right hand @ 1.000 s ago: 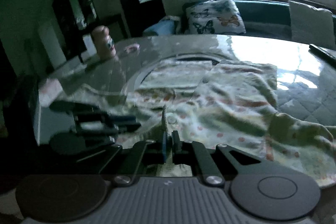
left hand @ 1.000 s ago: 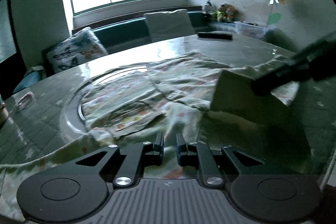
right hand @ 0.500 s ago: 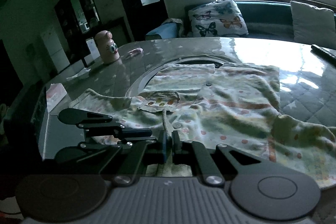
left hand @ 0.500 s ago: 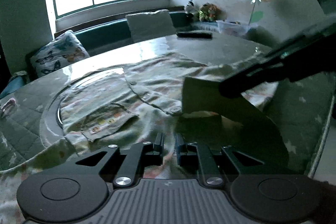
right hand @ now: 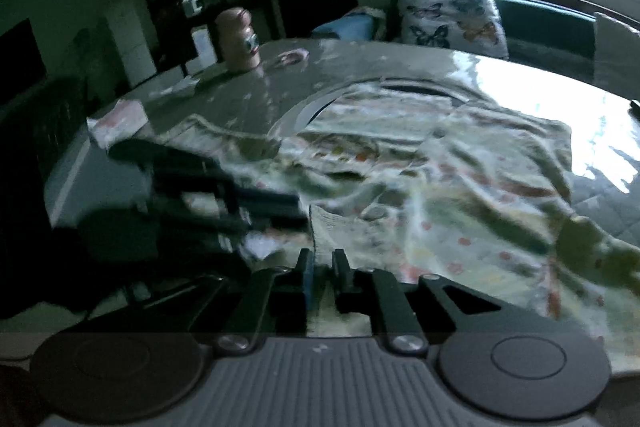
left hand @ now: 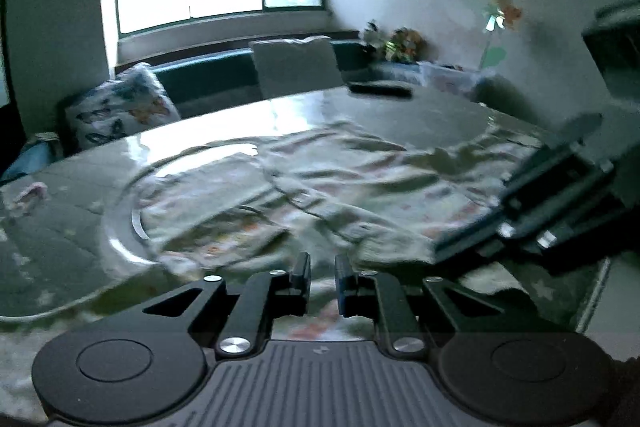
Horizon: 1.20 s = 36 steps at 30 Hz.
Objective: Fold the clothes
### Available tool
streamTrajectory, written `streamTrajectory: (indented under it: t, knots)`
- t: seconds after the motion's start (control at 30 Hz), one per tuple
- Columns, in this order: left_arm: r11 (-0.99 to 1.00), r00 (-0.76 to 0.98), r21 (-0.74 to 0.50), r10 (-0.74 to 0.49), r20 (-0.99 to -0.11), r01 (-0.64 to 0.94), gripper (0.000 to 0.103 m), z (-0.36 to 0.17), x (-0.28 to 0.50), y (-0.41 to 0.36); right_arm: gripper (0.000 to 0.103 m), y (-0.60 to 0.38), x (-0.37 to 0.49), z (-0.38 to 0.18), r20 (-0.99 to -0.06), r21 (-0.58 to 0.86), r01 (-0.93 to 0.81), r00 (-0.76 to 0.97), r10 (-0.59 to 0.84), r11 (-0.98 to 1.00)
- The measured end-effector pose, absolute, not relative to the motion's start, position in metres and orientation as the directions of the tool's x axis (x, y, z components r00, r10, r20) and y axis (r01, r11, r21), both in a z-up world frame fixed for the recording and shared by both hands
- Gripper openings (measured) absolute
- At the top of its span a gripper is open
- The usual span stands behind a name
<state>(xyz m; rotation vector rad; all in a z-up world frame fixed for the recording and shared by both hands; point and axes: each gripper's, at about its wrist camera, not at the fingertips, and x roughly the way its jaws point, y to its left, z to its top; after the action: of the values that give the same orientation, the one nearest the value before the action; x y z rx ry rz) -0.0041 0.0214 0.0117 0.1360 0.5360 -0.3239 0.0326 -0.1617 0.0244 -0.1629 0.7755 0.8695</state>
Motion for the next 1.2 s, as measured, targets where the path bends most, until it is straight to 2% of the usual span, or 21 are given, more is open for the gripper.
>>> streamTrajectory:
  t: [0.13,0.23,0.47,0.57,0.83,1.2]
  knots:
    - [0.956,0.832,0.034,-0.236,-0.502,0.292,0.015,0.022,-0.005,0.035,0.012,-0.164,0.031,0.032,-0.652,0.188,-0.753,0.384,0.653,0.63]
    - [0.955,0.836,0.02,-0.249,-0.49,0.296,0.015,0.027,-0.003,0.034,0.012,-0.168,0.038,0.034,-0.642,0.161,-0.719,0.444,0.625,0.676]
    - [0.926,0.81,-0.005,-0.333,-0.482,0.378,0.015,0.028,0.008,0.004,0.012,-0.152,0.043,-0.001,-0.712,0.072,-0.73,0.44,0.547,0.68]
    - [0.911,0.788,-0.005,-0.359,-0.501,0.412,0.015,0.021,0.014,-0.009,0.013,-0.149,0.033,-0.005,-0.709,0.022,-0.75,0.454,0.54,0.661]
    - [0.91,0.732,-0.015,-0.342,-0.589,0.414,0.015,-0.01,0.026,-0.016,0.02,-0.173,0.048,0.01,-0.685,0.089,-0.7,0.474,0.553,0.709]
    - [0.906,0.732,0.008,-0.337,-0.593,0.424,0.015,-0.012,0.023,-0.014,0.024,-0.222,0.086,0.006,-0.656,0.114,-0.515,0.603,0.454,0.849]
